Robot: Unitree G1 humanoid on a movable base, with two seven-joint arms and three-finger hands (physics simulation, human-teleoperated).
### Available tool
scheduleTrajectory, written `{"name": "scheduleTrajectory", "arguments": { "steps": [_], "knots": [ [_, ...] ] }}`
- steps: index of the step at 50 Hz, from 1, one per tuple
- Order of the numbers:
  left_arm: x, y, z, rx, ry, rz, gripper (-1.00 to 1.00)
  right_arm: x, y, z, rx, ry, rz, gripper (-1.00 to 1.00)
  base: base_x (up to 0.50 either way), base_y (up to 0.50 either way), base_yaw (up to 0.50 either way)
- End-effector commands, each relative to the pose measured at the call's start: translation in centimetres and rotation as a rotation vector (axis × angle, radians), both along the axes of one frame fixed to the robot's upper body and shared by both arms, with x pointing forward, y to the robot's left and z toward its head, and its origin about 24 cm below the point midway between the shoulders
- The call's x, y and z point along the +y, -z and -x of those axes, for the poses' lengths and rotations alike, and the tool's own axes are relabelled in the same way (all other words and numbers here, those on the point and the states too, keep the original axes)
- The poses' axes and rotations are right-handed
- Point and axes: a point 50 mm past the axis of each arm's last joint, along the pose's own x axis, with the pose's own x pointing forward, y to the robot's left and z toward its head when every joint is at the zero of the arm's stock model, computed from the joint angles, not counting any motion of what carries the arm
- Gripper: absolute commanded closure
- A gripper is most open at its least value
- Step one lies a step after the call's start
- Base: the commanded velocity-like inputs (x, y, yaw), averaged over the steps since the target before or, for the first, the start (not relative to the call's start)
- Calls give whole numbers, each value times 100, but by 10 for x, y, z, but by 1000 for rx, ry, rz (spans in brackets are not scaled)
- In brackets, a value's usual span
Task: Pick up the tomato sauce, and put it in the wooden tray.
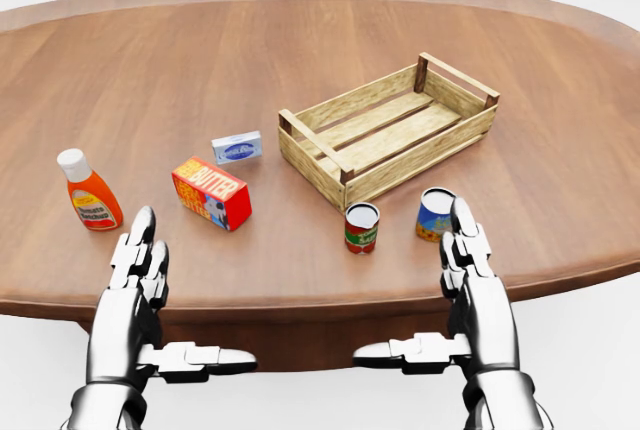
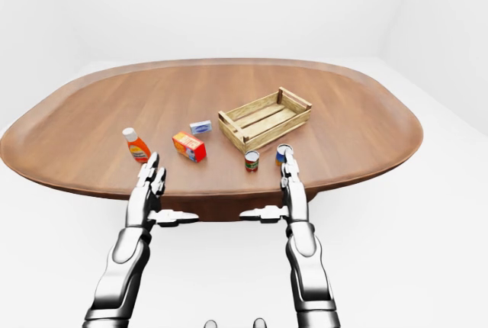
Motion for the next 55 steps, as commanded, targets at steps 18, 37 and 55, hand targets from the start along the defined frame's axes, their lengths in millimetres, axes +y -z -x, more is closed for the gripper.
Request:
{"name": "scheduleTrajectory", "arguments": {
  "steps": [18, 37, 55],
  "knots": [
    [7, -2, 1, 0, 4, -1, -100, -6, -4, 1, 4, -4, -10, -100, 0, 0, 0],
    [5, -5, -11, 20, -2, -9, -100, 2, -14, 2, -9, -23, 15, -100, 0, 0, 0],
    [-6, -46, -22, -128, 26, -23, -100, 2, -41, -7, -122, -47, 61, -100, 0, 0, 0]
  ]
}}
